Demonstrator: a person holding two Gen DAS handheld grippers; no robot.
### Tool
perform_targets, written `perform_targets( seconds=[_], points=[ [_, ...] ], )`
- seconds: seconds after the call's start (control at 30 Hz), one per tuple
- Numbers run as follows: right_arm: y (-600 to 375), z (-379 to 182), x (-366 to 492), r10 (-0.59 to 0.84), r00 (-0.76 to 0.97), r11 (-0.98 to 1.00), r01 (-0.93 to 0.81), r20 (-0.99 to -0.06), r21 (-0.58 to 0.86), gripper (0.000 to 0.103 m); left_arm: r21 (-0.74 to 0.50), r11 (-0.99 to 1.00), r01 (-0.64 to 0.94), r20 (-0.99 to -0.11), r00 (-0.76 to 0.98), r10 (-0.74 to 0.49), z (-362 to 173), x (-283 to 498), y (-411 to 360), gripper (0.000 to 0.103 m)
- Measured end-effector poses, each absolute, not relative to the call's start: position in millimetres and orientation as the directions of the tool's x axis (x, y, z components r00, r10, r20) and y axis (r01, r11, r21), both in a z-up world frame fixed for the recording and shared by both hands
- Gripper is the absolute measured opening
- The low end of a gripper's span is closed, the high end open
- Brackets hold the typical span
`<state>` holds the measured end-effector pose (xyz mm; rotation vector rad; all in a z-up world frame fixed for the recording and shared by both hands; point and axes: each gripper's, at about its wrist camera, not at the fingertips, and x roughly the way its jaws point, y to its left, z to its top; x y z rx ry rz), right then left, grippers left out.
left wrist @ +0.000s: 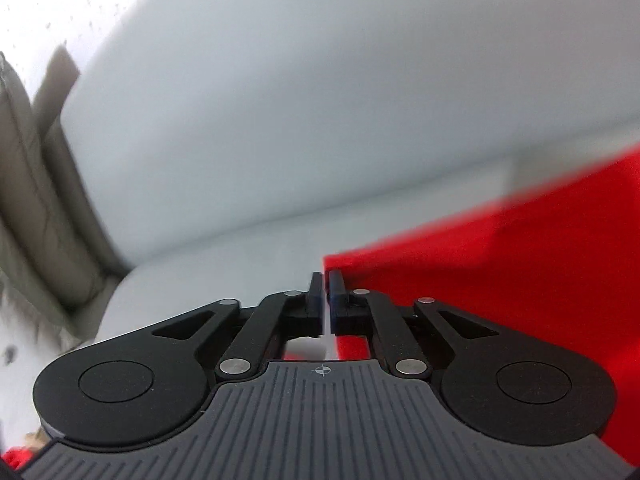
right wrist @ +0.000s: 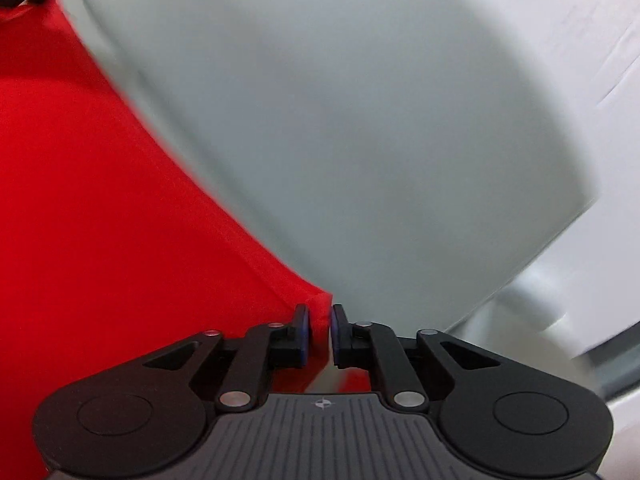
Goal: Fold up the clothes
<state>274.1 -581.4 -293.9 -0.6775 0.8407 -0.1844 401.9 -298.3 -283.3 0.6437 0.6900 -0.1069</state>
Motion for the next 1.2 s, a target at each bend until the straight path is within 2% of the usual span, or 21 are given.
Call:
perform_targets(
  seconds=[0.03, 0.07, 0.1, 0.13, 0.17, 0.3, 0.4, 0.5, 0.6, 0.73, 0.9, 0.97, 1.03, 1.1, 1.2],
  points=[
    [-585, -285, 272, -0.392, 0.665, 0.800, -0.095, -0.636, -0.592, 0.020, 0.523, 0.799, 0.297, -0.620, 0.775, 0.118, -281, 401, -299, 0.011],
    [-589, -276, 269, -0.375, 0.665, 0.822, -0.083, -0.646, -0.563, 0.029, 0.507, 0.811, 0.294, -0.623, 0.775, 0.108, -274, 399, -296, 0.017],
    [-596, -264, 260, -0.346, 0.675, 0.853, -0.063, -0.651, -0.518, 0.046, 0.481, 0.828, 0.288, -0.625, 0.775, 0.093, -265, 397, -290, 0.029],
    [-603, -251, 251, -0.316, 0.687, 0.882, -0.043, -0.655, -0.470, 0.049, 0.463, 0.841, 0.281, -0.626, 0.775, 0.085, -256, 393, -284, 0.036],
    [-611, -241, 241, -0.298, 0.695, 0.900, -0.024, -0.654, -0.435, 0.049, 0.448, 0.851, 0.273, -0.626, 0.775, 0.082, -246, 390, -278, 0.041],
    [-656, -214, 203, -0.293, 0.694, 0.943, 0.093, -0.658, -0.321, 0.049, 0.394, 0.878, 0.273, -0.649, 0.758, 0.056, -218, 366, -259, 0.041],
    [-692, -197, 176, -0.304, 0.683, 0.952, 0.192, -0.665, -0.238, 0.044, 0.359, 0.884, 0.299, -0.679, 0.734, 0.028, -203, 348, -251, 0.044],
    [-706, -200, 175, -0.318, 0.656, 0.948, 0.225, -0.685, -0.225, 0.041, 0.279, 0.902, 0.330, -0.734, 0.679, -0.021, -194, 319, -258, 0.045],
    [-717, -205, 178, -0.271, 0.641, 0.960, 0.230, -0.718, -0.157, 0.041, 0.217, 0.907, 0.361, -0.788, 0.614, -0.056, -191, 292, -273, 0.045],
    [-705, -211, 187, -0.276, 0.624, 0.958, 0.235, -0.731, -0.161, 0.042, 0.147, 0.910, 0.387, -0.841, 0.533, -0.091, -204, 234, -278, 0.045],
    [-679, -209, 190, -0.279, 0.629, 0.960, 0.185, -0.726, -0.209, 0.042, 0.114, 0.914, 0.389, -0.869, 0.485, -0.098, -212, 202, -264, 0.047],
    [-689, -211, 191, -0.301, 0.610, 0.953, 0.220, -0.733, -0.209, 0.042, 0.090, 0.917, 0.388, -0.880, 0.462, -0.109, -213, 193, -258, 0.047],
    [-702, -214, 189, -0.306, 0.603, 0.947, 0.271, -0.737, -0.171, 0.041, 0.060, 0.923, 0.380, -0.887, 0.445, -0.125, -215, 192, -249, 0.047],
    [-730, -220, 183, -0.278, 0.591, 0.928, 0.368, -0.757, -0.054, 0.041, 0.034, 0.925, 0.378, -0.890, 0.433, -0.144, -214, 186, -244, 0.047],
    [-752, -230, 182, -0.207, 0.620, 0.920, 0.386, -0.757, 0.065, 0.040, 0.027, 0.919, 0.394, -0.888, 0.431, -0.159, -210, 181, -242, 0.047]
  ],
)
